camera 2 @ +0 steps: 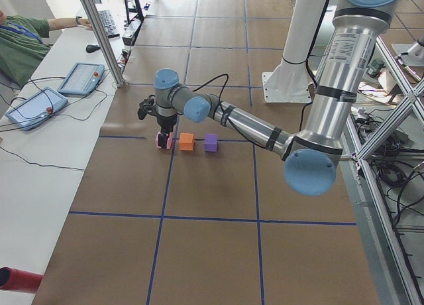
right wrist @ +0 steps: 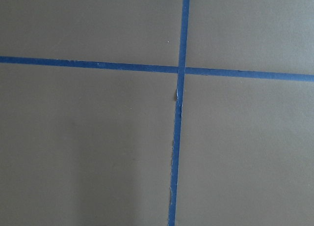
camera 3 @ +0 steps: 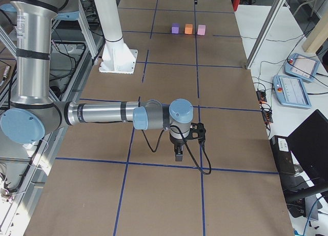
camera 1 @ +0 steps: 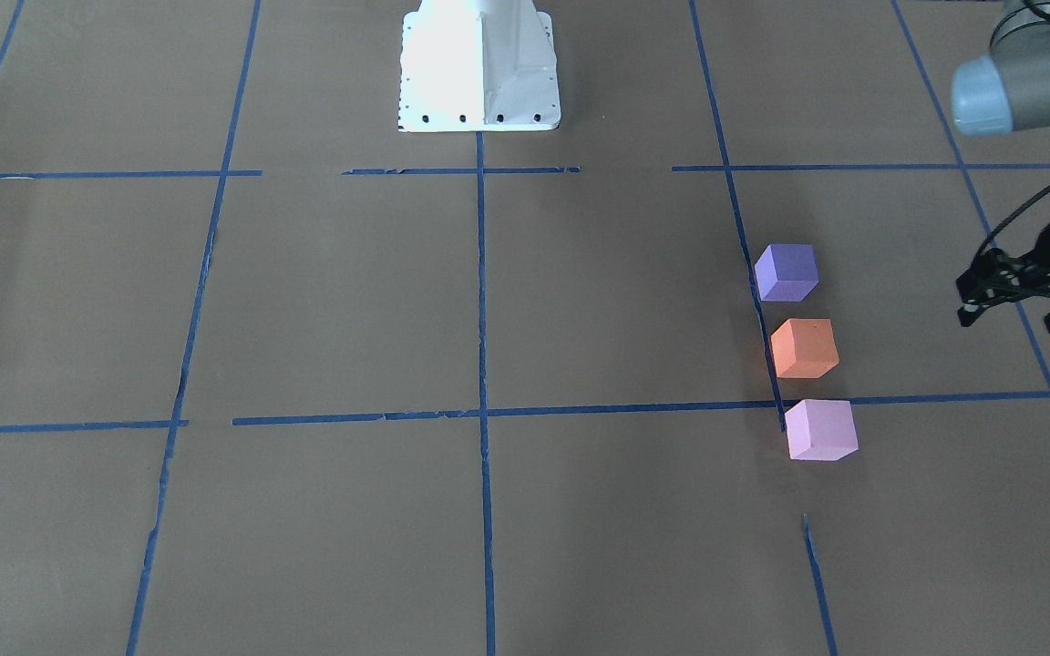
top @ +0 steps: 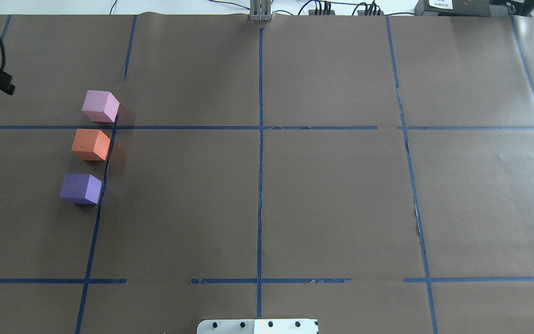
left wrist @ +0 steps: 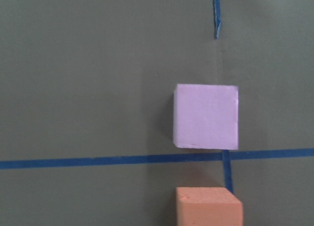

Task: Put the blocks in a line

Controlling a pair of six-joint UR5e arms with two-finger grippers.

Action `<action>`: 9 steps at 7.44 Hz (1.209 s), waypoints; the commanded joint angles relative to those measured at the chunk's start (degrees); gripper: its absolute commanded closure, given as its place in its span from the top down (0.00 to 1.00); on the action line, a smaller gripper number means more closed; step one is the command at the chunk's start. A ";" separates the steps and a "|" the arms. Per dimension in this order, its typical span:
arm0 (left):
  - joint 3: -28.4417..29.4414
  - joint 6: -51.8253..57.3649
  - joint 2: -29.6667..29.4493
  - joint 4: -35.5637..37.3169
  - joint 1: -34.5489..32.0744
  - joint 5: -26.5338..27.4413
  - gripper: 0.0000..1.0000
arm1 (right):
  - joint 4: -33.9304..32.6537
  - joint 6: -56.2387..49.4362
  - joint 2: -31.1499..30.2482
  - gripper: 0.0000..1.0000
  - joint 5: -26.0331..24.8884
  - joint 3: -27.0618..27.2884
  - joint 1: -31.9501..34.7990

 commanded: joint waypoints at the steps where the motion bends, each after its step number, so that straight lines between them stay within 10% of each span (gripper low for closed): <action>1: 5.48 23.53 6.60 0.24 -11.71 -3.92 1.00 | 0.00 0.00 0.00 1.00 0.00 0.00 0.00; 9: 13.25 25.51 8.65 -1.08 -16.68 -5.60 1.00 | 0.00 0.00 0.00 1.00 0.00 0.00 0.00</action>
